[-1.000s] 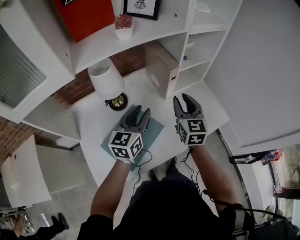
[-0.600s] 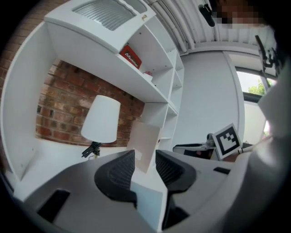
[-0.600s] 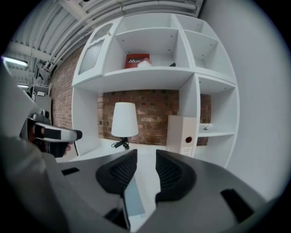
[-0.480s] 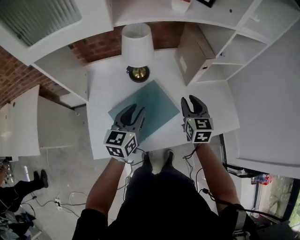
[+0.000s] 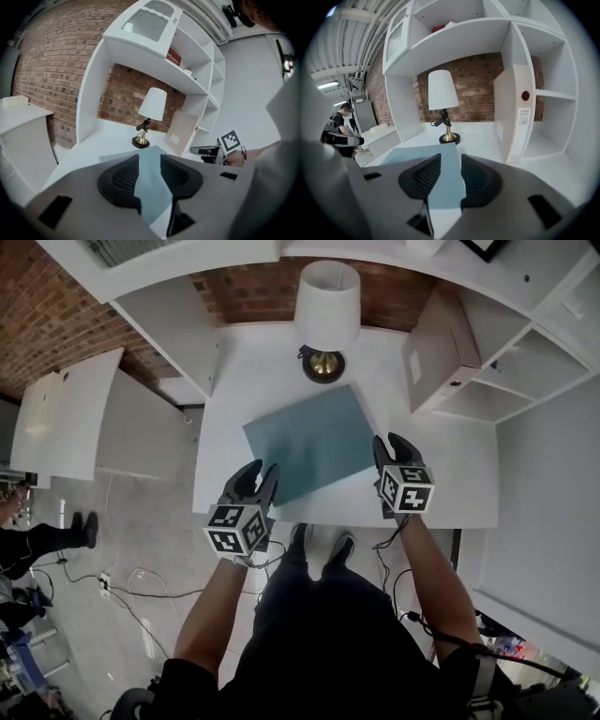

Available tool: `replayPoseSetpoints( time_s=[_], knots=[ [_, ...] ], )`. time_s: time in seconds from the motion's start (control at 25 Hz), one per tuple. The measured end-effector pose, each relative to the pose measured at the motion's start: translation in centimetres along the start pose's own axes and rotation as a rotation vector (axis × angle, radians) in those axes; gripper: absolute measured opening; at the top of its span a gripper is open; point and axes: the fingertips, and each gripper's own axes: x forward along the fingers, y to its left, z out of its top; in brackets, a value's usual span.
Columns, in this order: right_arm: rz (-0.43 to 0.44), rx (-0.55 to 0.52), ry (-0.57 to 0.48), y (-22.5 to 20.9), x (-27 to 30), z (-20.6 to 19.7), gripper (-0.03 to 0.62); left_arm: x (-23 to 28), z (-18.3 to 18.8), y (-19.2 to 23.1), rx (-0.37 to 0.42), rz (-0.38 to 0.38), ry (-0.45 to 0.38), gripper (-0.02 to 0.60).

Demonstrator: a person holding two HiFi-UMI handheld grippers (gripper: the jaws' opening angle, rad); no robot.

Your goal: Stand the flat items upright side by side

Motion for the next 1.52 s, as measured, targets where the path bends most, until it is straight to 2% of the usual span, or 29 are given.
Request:
replayPoseSetpoints(
  time_s=[0.2, 0.44, 0.72, 0.88, 1.08, 1.16, 1.24, 1.32, 1.44, 1.52],
  knots=[
    [0.133, 0.068, 0.096, -0.1, 1.3, -2.2, 0.197, -1.4, -3.0, 1.1, -0.142, 0.087, 0.035, 0.143],
    [0.207, 0.128, 0.163, -0.8, 2.0, -4.1, 0.250, -0.6, -6.3, 2.6, -0.324, 0.117, 0.114, 0.226],
    [0.264, 0.166, 0.229, 0.6, 3.5, -5.7, 0.313, 2.3, -9.0, 4.9, -0.387, 0.096, 0.230, 0.252],
    [0.240, 0.199, 0.244, 1.2, 4.2, -6.6, 0.310, 4.0, -9.9, 6.1, -0.416, 0.059, 0.275, 0.261],
    [0.147, 0.213, 0.250, 1.6, 3.4, -7.6, 0.290, 4.9, -10.1, 7.3, -0.399, 0.032, 0.323, 0.265],
    [0.112, 0.236, 0.259, 1.7, 2.7, -8.1, 0.258, 5.0, -9.5, 7.7, -0.411, 0.021, 0.324, 0.265],
    [0.087, 0.278, 0.259, 1.8, 2.0, -8.7, 0.242, 5.0, -9.0, 7.9, -0.386, 0.010, 0.335, 0.265],
    [0.072, 0.318, 0.251, 2.1, 1.2, -9.1, 0.237, 4.9, -8.6, 7.9, -0.309, 0.019, 0.365, 0.264],
    [0.049, 0.355, 0.241, 2.8, -0.1, -10.0, 0.233, 4.7, -8.2, 8.0, -0.150, 0.055, 0.426, 0.239],
    [0.035, 0.377, 0.237, 3.5, -0.8, -10.6, 0.235, 4.6, -7.5, 8.0, -0.085, 0.059, 0.436, 0.238]
  ],
)
